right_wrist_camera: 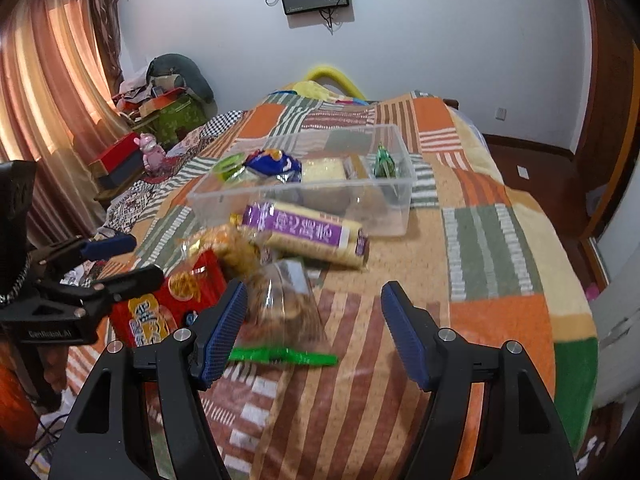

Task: Organize snacks
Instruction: 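Grasp the red puffed-snack bag with left tool while right tool grasps the clear cookie bag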

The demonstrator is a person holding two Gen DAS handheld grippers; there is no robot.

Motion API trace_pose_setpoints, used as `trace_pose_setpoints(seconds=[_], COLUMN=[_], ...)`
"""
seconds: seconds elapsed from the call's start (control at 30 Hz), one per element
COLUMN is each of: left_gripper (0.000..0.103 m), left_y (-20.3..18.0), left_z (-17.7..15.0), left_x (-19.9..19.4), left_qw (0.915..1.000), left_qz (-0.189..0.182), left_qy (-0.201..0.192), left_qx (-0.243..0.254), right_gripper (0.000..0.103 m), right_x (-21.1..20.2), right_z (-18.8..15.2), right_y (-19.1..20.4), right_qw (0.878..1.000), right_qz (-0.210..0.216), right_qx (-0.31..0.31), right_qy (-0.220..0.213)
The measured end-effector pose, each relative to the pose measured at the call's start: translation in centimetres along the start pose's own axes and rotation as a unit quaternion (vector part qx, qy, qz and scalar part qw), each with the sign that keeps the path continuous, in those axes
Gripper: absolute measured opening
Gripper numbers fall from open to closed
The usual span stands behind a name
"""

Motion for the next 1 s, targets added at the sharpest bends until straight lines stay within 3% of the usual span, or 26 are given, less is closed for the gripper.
trace_pose_setpoints(seconds=[0.33, 0.47, 0.67, 0.83, 1.0], left_gripper=[0.082, 0.077, 0.044, 0.043, 0.034], left_y=[-0.7, -0.7, -0.7, -0.5, -0.3], left_z=[-1.8, -2.2, -2.3, -2.4, -2.2], left_x=[3.8, 4.5, 4.3, 4.1, 4.0], left_qw=[0.9983, 0.9981, 0.9973, 0.9972, 0.9973], left_qz=[-0.041, -0.047, -0.066, -0.068, -0.068], left_qy=[0.042, 0.039, 0.033, 0.03, 0.027], left_qx=[-0.006, 0.002, 0.002, 0.005, 0.002], right_gripper=[0.066, 0.066, 0.066, 0.066, 0.064], right_x=[1.6, 2.6, 4.1, 6.0, 6.8], right_z=[-2.1, -2.1, -1.7, -1.9, -2.6], right_y=[-0.3, 0.3, 1.5, 2.2, 2.5], right_qw=[0.999, 0.999, 0.998, 0.997, 0.995], right_qz=[0.0, 0.008, 0.02, 0.025, 0.039], right_qx=[0.016, 0.014, 0.0, -0.007, -0.008], right_qy=[0.035, 0.044, 0.053, 0.072, 0.087])
Point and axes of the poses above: each gripper's, at about its wrist camera, not at the fingertips, and x roughly the way its jaws point, y to its left, z to its top, the point moved 4 cm from there along x, roughly the way its jaws point, and after that the axes turned 7 degrees about -z, right-handed, at the moved point
